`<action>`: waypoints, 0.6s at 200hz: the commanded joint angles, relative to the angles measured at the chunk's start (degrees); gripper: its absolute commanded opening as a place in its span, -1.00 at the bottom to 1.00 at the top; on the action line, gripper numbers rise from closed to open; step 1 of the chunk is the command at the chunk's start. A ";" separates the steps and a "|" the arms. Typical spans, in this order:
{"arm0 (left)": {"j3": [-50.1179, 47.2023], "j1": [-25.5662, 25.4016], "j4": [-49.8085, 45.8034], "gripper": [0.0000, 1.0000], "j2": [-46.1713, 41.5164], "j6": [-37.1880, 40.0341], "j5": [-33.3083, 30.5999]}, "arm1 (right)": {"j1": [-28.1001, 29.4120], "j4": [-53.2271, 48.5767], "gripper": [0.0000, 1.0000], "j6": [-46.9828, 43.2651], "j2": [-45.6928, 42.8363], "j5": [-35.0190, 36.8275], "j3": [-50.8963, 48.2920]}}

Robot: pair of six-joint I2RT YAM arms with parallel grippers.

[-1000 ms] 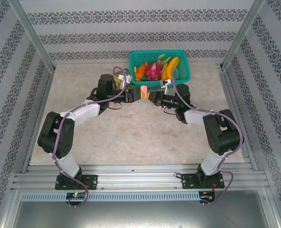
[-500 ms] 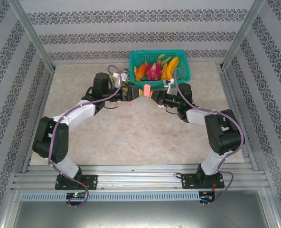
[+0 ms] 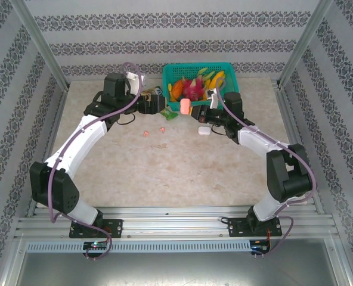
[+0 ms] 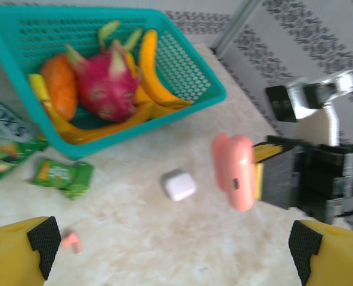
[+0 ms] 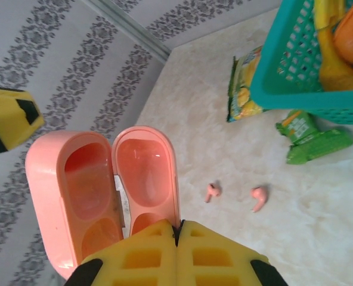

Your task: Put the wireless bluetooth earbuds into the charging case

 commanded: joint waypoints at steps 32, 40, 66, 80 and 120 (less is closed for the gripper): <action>3.61 0.40 -8.81 1.00 -2.22 16.00 -11.59 | 3.68 -16.86 -0.94 -22.20 -5.76 15.77 5.92; 4.58 0.45 -10.36 1.00 -1.88 17.61 -11.47 | 4.26 -16.73 -0.98 -24.00 -6.07 17.59 5.76; 5.63 0.43 -12.69 1.00 -1.12 20.47 -11.51 | 6.02 -14.64 -1.00 -28.59 -6.16 22.56 4.81; 7.29 0.42 -15.41 1.00 0.19 21.92 -10.98 | 7.45 -13.56 -1.00 -31.44 -6.07 26.19 4.38; 15.06 0.39 -26.31 1.00 7.37 27.18 -6.94 | 10.28 -4.21 -1.00 -38.89 -5.72 31.69 0.77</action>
